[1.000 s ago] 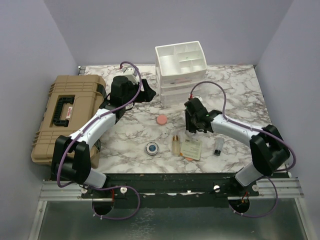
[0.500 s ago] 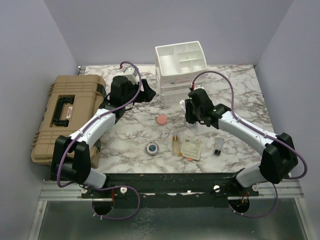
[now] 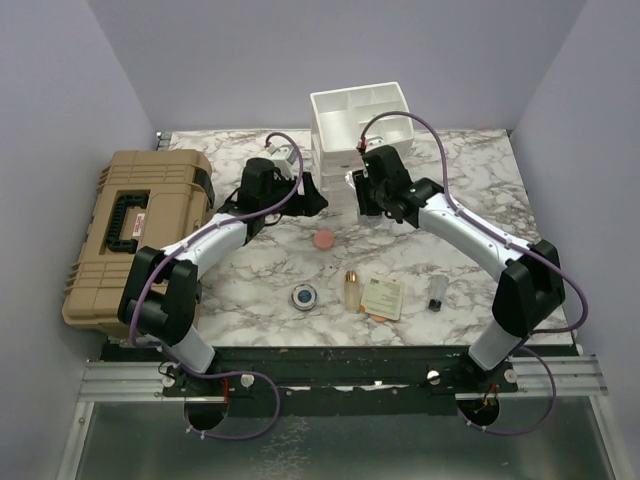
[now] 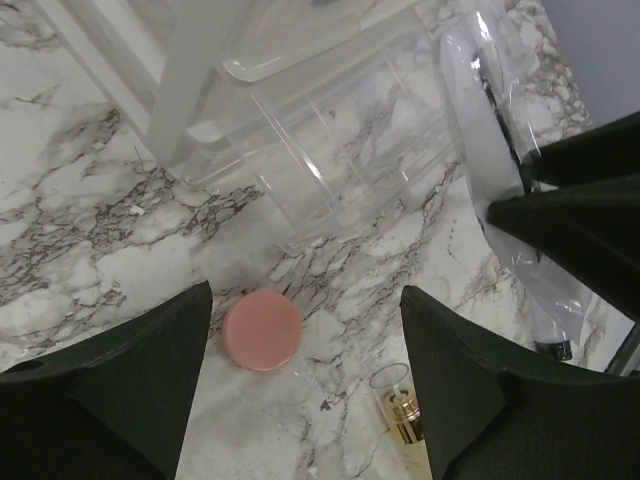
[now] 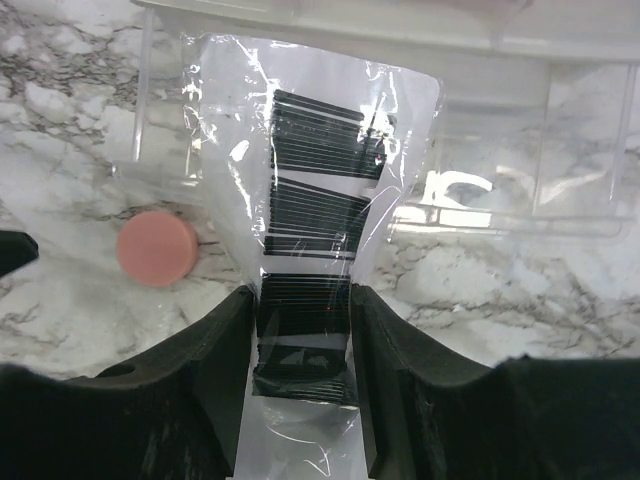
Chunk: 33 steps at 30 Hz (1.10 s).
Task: Organize the makeup
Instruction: Pick up the makeup tool from the center of the board, then place the makeup tool in the drawer.
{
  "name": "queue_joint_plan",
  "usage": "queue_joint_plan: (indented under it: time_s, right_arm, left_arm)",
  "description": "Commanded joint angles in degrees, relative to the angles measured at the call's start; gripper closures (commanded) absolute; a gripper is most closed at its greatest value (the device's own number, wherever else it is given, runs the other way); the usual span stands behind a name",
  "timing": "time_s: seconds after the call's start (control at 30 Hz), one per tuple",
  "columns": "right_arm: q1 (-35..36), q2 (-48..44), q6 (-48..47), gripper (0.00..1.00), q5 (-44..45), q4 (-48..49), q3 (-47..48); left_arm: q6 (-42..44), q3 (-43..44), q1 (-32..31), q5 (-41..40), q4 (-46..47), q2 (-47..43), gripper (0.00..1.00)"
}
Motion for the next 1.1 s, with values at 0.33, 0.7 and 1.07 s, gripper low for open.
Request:
queue_joint_plan:
  time_s: [0.33,0.7,1.07]
  right_arm:
    - [-0.78,3.26,-39.32,0.52,-0.93,10.13,1.65]
    - [-1.45,5.26,-43.73,0.46,4.45,18.60,-1.02]
    - [-2.27,-8.82,-15.29,0.32,3.86,16.47,-5.83]
  left_arm:
    - [-7.72,-0.19,-3.84,-4.47,13.18,5.38,0.23]
    - [-7.07,1.89,-4.10,-3.23,13.22,8.62,0.23]
    - [-7.07,2.28,-4.09,-2.56,13.19,9.09,0.25]
